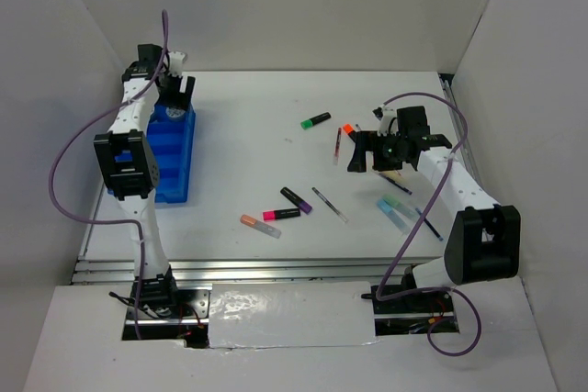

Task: Sort the stationery into containers
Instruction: Place the stationery in the storage box, then pick up the pen from the center of the board.

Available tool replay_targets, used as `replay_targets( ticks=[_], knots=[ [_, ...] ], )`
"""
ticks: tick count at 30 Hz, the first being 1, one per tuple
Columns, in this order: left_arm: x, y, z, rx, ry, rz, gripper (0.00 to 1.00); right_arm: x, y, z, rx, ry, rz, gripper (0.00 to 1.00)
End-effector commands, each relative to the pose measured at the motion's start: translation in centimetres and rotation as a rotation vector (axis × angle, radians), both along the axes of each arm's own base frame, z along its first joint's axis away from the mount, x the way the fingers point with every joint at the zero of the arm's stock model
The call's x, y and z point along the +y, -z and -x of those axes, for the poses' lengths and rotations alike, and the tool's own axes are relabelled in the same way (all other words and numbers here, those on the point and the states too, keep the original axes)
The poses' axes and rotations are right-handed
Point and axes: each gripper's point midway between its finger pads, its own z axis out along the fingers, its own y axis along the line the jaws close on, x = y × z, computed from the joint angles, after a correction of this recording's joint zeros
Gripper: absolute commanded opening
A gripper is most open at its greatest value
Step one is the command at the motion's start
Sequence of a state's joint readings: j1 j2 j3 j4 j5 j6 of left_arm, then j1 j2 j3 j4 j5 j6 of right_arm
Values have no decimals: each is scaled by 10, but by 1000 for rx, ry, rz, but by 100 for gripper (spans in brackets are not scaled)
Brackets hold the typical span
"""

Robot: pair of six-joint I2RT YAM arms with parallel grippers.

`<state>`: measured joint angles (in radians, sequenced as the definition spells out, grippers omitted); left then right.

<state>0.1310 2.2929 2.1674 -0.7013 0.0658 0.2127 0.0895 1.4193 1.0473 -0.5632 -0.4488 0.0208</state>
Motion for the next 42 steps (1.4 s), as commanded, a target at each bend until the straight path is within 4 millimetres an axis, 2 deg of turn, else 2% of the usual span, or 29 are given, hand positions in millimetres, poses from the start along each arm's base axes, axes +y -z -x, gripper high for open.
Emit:
replay_targets(
  ticks=[1,3,5,6,7,8,9,10,11,12,13,15,16,18,19,20,22,23,26,29,31,34,36,42],
  knots=[
    [0,-31,-4,-69,27,-10,99,4,-19,-6,-52,-17,3,98],
    [-2,-47,0,-86,38,-5,99,4,-20,-6,-53,-19,2,98],
    [-16,-69,4,-125,106,66,95,4,-22,-5,-59,-18,1,98],
    [-24,-98,12,-180,147,90,94,3,-23,-5,-64,-16,3,98],
    [-35,-104,20,-188,203,109,92,4,-25,-4,-70,-20,0,98],
    [-60,-116,27,-214,307,157,88,4,-24,-3,-68,-19,-1,98],
    [-75,-135,42,-245,397,137,88,5,-25,-2,-73,-22,-3,98],
    [-108,-140,52,-246,497,143,87,5,-25,-2,-71,-24,-5,98],
    [-124,-148,62,-250,560,118,85,5,-25,-2,-73,-23,-4,98],
    [-144,-143,72,-231,656,72,83,6,-26,-2,-76,-25,-4,98],
    [-180,-132,93,-164,753,75,78,6,-26,-2,-77,-26,-5,98],
    [-208,-112,113,-93,858,33,72,5,-26,-2,-79,-24,-3,98],
    [-234,-101,131,-51,941,29,62,4,-25,-2,-76,-18,1,98],
    [-252,-77,152,4,1022,5,56,3,-25,-2,-94,-37,18,98],
    [-272,-74,163,-7,1085,-13,53,0,-22,-2,-89,-30,20,98],
    [-289,-55,180,17,1172,-32,51,-1,-22,-1,-91,-27,21,98],
    [-299,-32,204,52,1285,-66,49,-5,-21,-1,-90,-14,18,98],
    [-313,-27,217,54,1347,-67,48,-7,-20,-1,-88,-8,17,98],
    [-331,-5,239,76,1457,-97,47,-14,-20,-3,-81,21,5,98],
    [-344,13,249,92,1505,-96,46,-18,-23,-6,-73,34,-9,98],
    [-347,28,252,117,1527,-106,46,-19,-23,-6,-69,34,-15,98],
    [-359,40,253,92,1560,-134,46,-20,-23,-6,-72,37,-17,98],
    [-360,49,254,95,1572,-150,47,-21,-22,-6,-73,41,-15,98],
    [-375,65,255,87,1637,-178,49,-22,-22,-7,-75,42,-22,98]
  ],
)
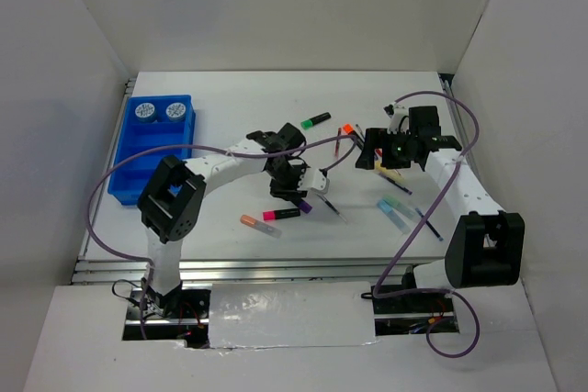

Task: Sort the stationery into containers
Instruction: Pick up the pen from the center of the board.

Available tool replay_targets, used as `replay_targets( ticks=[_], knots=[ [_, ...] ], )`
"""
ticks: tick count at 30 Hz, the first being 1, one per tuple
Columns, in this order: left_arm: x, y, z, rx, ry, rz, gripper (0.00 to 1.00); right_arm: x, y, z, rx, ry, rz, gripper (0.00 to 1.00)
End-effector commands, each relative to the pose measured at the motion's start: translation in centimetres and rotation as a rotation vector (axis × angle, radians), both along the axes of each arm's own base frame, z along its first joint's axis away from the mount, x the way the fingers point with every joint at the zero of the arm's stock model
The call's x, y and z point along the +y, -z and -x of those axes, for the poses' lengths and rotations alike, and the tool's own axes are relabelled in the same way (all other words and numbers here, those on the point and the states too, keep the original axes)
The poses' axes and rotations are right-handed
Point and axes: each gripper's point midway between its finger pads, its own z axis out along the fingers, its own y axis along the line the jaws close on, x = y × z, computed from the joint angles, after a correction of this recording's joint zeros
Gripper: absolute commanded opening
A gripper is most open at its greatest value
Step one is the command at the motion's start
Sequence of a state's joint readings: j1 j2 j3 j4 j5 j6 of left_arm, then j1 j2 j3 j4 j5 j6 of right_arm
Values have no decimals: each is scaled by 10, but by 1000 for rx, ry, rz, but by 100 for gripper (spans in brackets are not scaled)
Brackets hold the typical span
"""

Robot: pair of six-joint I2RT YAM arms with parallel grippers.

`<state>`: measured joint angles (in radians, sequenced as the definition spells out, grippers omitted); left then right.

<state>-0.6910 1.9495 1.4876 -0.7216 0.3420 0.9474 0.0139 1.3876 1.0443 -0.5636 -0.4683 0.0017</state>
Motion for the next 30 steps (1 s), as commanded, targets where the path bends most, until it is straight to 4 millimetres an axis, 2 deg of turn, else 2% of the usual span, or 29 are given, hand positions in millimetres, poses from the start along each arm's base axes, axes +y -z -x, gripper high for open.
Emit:
replay_targets(
  ticks=[1,7,14,18,19,21,23,24,26,27,29,30],
  knots=[
    [-16,6,-4,-40,75,28,49,1,-13,-1,-39,-9,-15,98],
    [-28,19,-9,-45,120,55,50,0,-12,-1,-34,-6,-13,98],
    [-28,42,-2,14,167,26,50,0,-11,-2,-23,-6,-11,98],
    [-22,49,0,42,160,11,40,0,-9,-3,-17,-6,-11,98],
    [-18,49,-5,45,139,12,34,0,-10,-3,-19,-5,-10,98],
    [-11,42,-17,44,89,22,28,0,-10,-3,-19,-4,-10,98],
    [-3,25,-30,41,37,36,21,0,-11,-3,-20,-5,-11,98],
    [12,17,-44,39,-16,48,20,0,-11,-4,-22,-5,-11,98],
    [26,-14,-59,21,-78,91,16,1,-12,-4,-25,-8,-15,98],
    [44,-28,-73,5,-134,108,15,1,-12,-4,-25,-9,-15,98],
    [65,-67,-84,-39,-199,144,13,1,-12,-4,-25,-10,-16,98],
    [85,-83,-93,-56,-247,160,12,1,-12,-4,-26,-7,-10,98]
  ],
)
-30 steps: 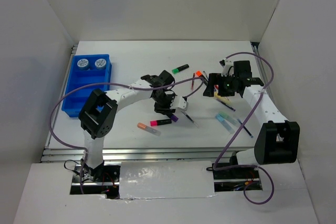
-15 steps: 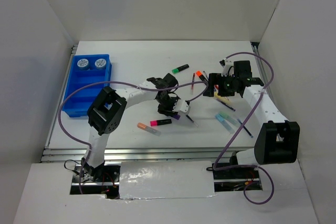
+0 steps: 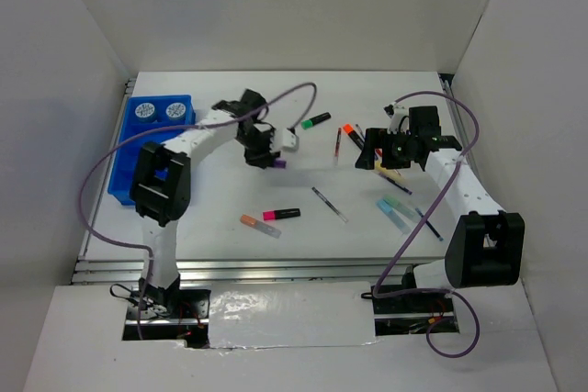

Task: Sort the stationery into containers
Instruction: Pick up the pen from the center of the board, then place the pen in the storage box.

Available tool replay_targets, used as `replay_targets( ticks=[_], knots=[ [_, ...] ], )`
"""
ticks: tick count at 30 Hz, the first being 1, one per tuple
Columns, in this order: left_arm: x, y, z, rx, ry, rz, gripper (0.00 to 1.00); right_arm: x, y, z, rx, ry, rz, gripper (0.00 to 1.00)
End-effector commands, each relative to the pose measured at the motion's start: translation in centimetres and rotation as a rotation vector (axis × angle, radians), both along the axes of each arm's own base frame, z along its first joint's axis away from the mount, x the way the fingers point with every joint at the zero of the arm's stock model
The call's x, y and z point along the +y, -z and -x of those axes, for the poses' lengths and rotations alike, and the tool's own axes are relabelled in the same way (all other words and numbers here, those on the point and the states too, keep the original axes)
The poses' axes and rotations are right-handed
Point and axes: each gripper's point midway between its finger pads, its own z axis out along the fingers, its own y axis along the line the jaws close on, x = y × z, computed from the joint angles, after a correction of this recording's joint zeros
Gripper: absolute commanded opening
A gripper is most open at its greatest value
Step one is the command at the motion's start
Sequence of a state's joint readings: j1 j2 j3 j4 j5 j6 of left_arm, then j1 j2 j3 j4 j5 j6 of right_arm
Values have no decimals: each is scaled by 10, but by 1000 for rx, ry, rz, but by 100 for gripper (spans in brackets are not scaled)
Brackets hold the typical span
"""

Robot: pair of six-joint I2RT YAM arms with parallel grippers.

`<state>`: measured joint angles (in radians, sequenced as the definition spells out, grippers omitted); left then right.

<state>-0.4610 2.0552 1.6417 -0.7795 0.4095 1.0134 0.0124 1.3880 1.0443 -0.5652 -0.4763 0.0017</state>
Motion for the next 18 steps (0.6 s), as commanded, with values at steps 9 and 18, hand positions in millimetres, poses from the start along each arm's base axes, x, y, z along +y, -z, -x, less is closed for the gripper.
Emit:
replay_targets(
  ticks=[9,18],
  knots=[
    [221,-140,-44,-248,-290,-8,7,15,-8,-6,-10,-47,12,97],
    [327,-102,-59,-271,-371,-136,7,20,0,-6,18,-62,32,98]
  ],
)
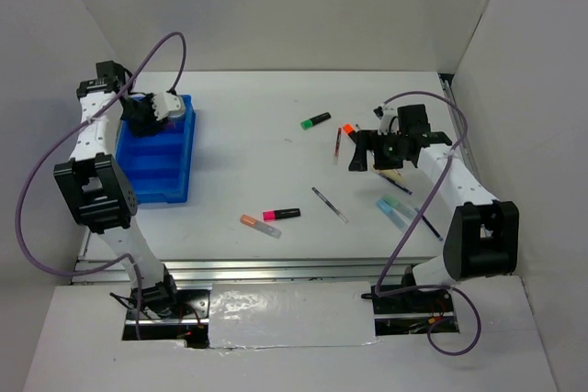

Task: Sort the stationery into containers
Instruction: Place the pen in the storage box, then pick up the pen from the center of the board.

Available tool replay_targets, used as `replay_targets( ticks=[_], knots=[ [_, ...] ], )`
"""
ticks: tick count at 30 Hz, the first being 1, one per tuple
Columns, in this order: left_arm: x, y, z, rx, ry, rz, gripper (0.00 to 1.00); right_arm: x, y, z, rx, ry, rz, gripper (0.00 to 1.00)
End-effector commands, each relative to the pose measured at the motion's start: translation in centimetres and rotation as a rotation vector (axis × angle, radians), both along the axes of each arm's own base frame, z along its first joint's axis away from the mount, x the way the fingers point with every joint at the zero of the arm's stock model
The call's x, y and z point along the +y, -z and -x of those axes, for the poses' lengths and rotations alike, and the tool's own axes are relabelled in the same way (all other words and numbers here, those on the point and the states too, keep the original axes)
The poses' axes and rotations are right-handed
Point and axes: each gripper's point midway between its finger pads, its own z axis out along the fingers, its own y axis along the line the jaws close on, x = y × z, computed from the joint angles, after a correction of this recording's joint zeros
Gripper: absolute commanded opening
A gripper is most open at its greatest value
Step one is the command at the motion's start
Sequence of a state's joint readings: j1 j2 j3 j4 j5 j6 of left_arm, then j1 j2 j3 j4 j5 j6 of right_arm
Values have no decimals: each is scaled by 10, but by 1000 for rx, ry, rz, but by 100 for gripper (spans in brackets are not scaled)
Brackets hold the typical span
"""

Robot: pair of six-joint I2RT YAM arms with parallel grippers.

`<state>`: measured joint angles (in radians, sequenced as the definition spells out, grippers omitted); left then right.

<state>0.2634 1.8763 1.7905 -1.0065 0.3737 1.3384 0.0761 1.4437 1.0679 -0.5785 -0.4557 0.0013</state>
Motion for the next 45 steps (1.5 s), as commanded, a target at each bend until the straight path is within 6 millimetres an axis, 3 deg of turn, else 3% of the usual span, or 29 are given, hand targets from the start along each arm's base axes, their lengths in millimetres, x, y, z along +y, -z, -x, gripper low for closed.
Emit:
replay_targets(
  ticks=[1,7,15,18,19,22,24,30,32,34,36,41,42,44,45],
  knots=[
    [17,10,-9,-16,69,-54,7,2,-12,-8,-25,-10,16,97],
    [43,31,-27,-11,68,-115,8,4,-6,-10,-8,-16,35,97],
    [57,57,-48,-25,68,-194,15,4,1,-10,10,-19,52,97],
    [57,60,-55,-36,62,-194,32,5,2,-9,17,-25,55,97],
    [58,59,-57,-44,53,-193,42,6,1,-8,15,-34,55,97],
    [54,58,-59,-51,56,-189,53,17,-4,0,-1,-106,40,97],
    [52,57,-58,-47,62,-183,58,34,-8,10,-21,-209,23,96],
    [38,23,-54,-108,31,-90,66,92,-2,51,-72,-530,117,90],
    [33,-2,-51,-143,-24,-19,66,107,2,60,-93,-616,151,87],
    [14,-34,-44,-176,-70,120,67,128,9,75,-97,-718,186,85],
    [5,-55,-29,-173,-152,229,69,147,17,85,-98,-816,215,81],
    [-20,-56,12,-55,-244,353,71,177,34,90,-77,-979,274,78],
    [-26,-56,22,-29,-251,375,76,176,50,92,-19,-999,299,78],
    [-36,-57,39,20,-257,441,83,187,52,87,-21,-1024,315,77],
    [-41,-60,48,33,-275,478,90,188,64,86,7,-1032,330,77]
  ],
)
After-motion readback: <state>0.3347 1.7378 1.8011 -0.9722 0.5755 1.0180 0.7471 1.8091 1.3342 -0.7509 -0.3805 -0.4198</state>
